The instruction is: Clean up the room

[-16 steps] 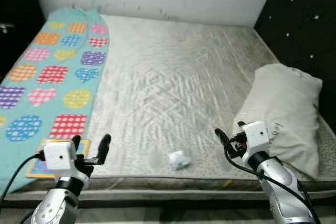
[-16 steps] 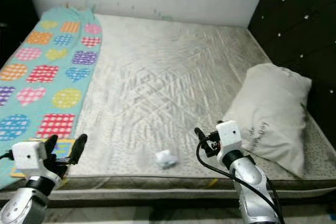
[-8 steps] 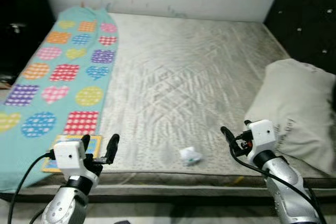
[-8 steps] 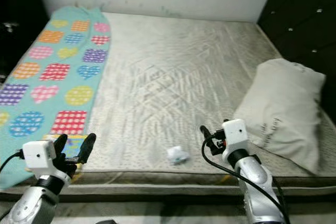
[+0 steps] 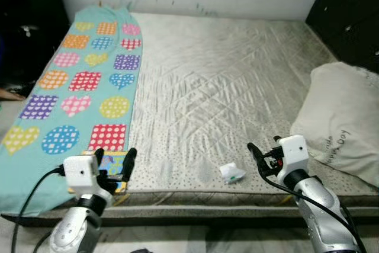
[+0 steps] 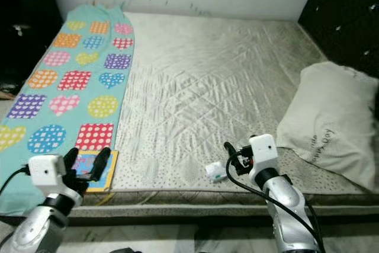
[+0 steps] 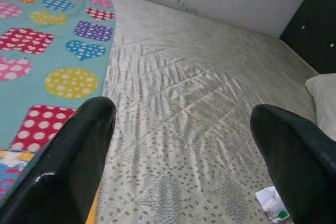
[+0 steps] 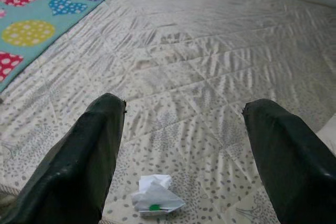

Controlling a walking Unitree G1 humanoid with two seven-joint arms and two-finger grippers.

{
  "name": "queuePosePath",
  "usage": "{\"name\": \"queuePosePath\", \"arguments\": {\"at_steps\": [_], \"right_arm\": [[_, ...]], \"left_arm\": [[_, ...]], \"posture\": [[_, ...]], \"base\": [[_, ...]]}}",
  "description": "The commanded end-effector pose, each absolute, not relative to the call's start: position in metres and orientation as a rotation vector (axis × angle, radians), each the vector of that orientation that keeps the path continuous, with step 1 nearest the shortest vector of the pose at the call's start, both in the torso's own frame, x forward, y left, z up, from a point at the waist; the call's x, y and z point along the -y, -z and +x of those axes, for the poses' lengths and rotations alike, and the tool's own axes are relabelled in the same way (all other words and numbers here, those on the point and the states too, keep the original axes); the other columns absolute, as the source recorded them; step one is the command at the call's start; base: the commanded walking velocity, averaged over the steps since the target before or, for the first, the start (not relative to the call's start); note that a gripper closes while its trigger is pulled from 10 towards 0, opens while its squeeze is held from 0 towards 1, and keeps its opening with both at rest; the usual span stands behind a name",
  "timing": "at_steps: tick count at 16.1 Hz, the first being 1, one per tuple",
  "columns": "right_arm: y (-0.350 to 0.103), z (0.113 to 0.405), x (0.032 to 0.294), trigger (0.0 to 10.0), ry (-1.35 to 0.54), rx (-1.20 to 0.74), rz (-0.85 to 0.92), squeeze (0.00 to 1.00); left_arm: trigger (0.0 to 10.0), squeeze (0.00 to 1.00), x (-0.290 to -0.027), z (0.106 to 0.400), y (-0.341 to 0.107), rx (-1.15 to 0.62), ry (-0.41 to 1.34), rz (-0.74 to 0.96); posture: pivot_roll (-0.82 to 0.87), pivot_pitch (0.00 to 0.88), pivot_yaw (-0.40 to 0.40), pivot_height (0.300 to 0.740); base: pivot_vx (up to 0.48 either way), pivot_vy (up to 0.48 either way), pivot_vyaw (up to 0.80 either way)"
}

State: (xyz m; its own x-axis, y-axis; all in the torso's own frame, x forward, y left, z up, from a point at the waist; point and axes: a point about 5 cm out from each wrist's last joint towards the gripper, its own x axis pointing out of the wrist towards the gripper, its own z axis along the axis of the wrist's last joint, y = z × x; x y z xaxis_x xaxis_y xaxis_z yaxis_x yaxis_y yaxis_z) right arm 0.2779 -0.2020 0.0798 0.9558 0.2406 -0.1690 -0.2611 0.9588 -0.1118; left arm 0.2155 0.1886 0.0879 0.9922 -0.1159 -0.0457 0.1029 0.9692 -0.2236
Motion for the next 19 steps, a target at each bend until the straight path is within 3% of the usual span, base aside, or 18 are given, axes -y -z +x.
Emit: {"name": "queuePosePath", "arguments": {"at_steps": [1,5,9,19], "right_arm": [[-0.0833,0.2799,0.2066,10.0,-0.229,-0.151,-0.131,0.0],[-0.0853,0.283,0.2059,10.0,-0.2,-0.152,-0.104,0.0],[-0.0836,0.2834,0.2079,10.0,-0.19,-0.157,-0.103,0.0],[-0.0851,0.2846,0.2045,10.0,-0.19,-0.152,-0.089,0.0]], "left_arm": [[10.0,0.0,-0.189,0.2158,-0.0862,-0.07,0.11,-0.223],[10.0,0.0,-0.1902,0.2159,-0.086,-0.076,0.107,-0.214],[10.0,0.0,-0.19,0.2155,-0.0857,-0.08,0.112,-0.205],[10.0,0.0,-0.1895,0.2136,-0.0863,-0.089,0.106,-0.196]], "posture": [[-0.02,0.101,-0.067,0.74],[-0.01,0.102,-0.066,0.74],[-0.01,0.109,-0.065,0.74],[0.0,0.115,-0.063,0.74]], "base": [[0.0,0.0,0.0],[0.0,0.0,0.0],[0.0,0.0,-0.8],[0.0,0.0,0.0]]}}
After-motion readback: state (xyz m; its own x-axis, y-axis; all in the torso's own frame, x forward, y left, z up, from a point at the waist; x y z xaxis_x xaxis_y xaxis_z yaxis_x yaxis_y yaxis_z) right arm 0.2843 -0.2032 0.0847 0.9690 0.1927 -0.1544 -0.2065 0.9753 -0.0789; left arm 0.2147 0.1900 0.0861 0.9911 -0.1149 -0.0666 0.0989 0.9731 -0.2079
